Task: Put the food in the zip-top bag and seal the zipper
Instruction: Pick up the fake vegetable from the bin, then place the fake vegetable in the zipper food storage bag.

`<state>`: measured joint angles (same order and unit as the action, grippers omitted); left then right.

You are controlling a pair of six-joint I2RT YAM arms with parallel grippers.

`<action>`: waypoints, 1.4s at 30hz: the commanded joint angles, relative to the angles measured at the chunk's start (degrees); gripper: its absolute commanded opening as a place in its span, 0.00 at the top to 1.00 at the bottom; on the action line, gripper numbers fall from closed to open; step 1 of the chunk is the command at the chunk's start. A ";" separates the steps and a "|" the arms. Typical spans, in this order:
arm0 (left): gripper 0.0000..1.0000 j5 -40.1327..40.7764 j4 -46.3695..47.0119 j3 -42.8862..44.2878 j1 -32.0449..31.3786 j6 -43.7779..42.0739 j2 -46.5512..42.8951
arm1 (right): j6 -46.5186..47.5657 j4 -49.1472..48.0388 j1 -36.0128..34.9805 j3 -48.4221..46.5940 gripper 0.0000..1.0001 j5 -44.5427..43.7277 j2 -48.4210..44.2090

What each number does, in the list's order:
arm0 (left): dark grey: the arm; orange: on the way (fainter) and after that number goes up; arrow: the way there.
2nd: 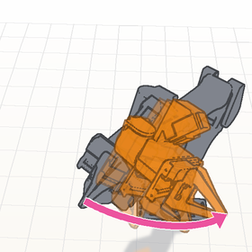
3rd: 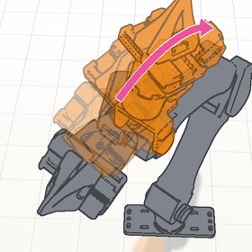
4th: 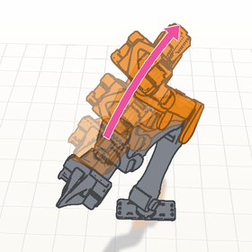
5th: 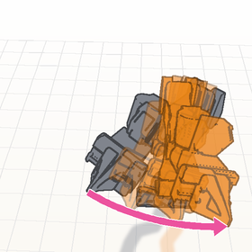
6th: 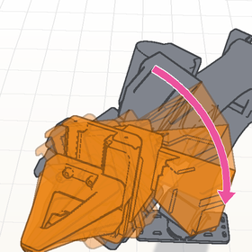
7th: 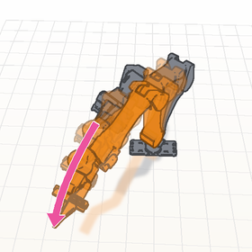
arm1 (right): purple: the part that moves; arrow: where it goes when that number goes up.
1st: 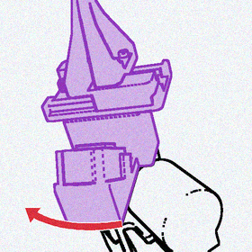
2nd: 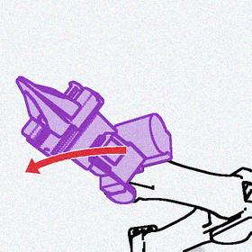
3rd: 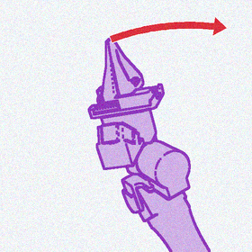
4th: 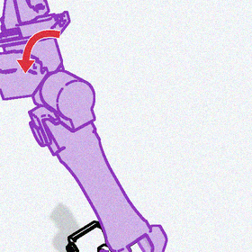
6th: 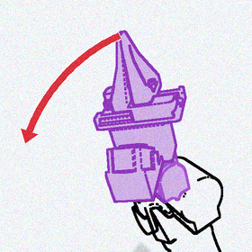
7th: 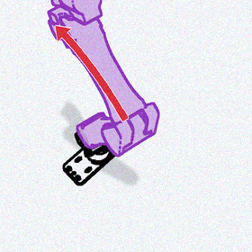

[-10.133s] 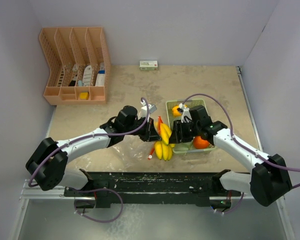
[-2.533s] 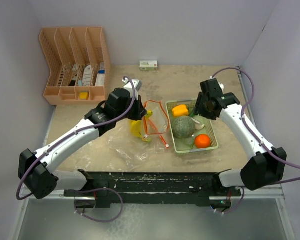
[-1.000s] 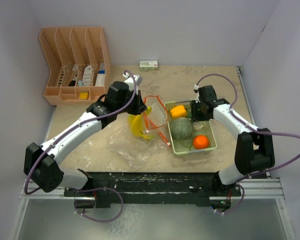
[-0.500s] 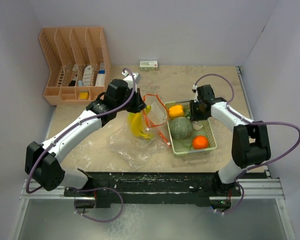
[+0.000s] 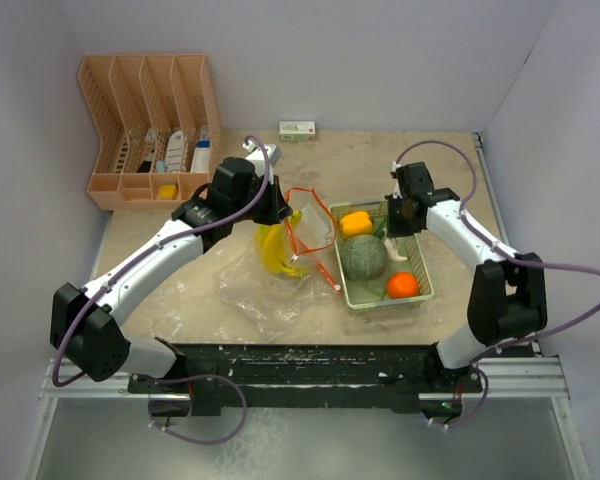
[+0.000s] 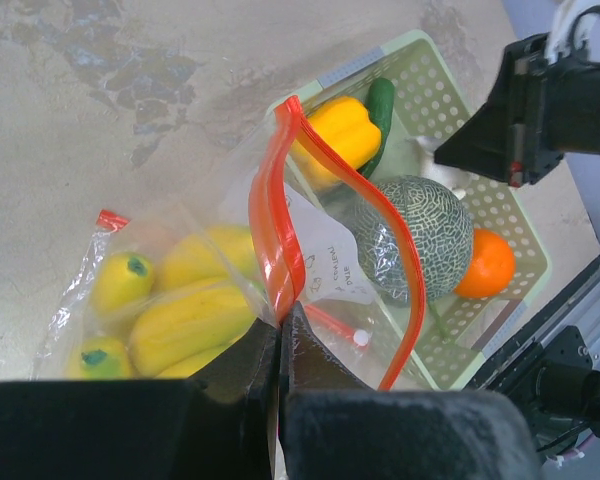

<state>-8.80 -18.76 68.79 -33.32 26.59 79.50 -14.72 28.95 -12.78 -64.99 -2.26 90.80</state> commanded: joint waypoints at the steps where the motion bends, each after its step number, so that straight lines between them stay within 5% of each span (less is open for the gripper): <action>1: 1.00 -0.78 2.06 2.34 0.54 0.87 -1.19 | -3.63 4.18 -0.05 -5.99 1.00 -1.91 -7.10; 6: 1.00 -1.11 2.36 2.10 0.69 1.31 -1.36 | -4.01 3.72 -0.05 -11.09 1.00 1.80 -12.42; 15: 1.00 -2.49 3.60 1.02 0.71 2.39 -1.98 | -16.17 -9.42 -2.90 -16.26 1.00 26.23 -16.26; 22: 1.00 -3.13 4.83 0.19 0.71 3.20 -2.75 | -20.72 -16.97 -13.69 -17.15 1.00 24.82 -13.38; 35: 1.00 -3.20 4.66 -0.10 0.72 3.20 -3.45 | -19.99 -14.83 -18.07 -3.21 1.00 12.83 -14.62; 38: 1.00 -3.50 4.71 -0.14 0.75 3.43 -3.29 | -19.11 -14.41 -18.89 -2.82 0.79 11.95 -13.68; 42: 1.00 -3.60 4.71 -0.28 0.72 3.71 -3.34 | -17.90 -12.90 -19.78 -4.19 0.26 9.79 -14.02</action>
<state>-11.38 -17.63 68.53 -33.01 29.26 78.39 -34.35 16.53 -31.55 -67.00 11.07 77.91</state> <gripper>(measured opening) 0.007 0.537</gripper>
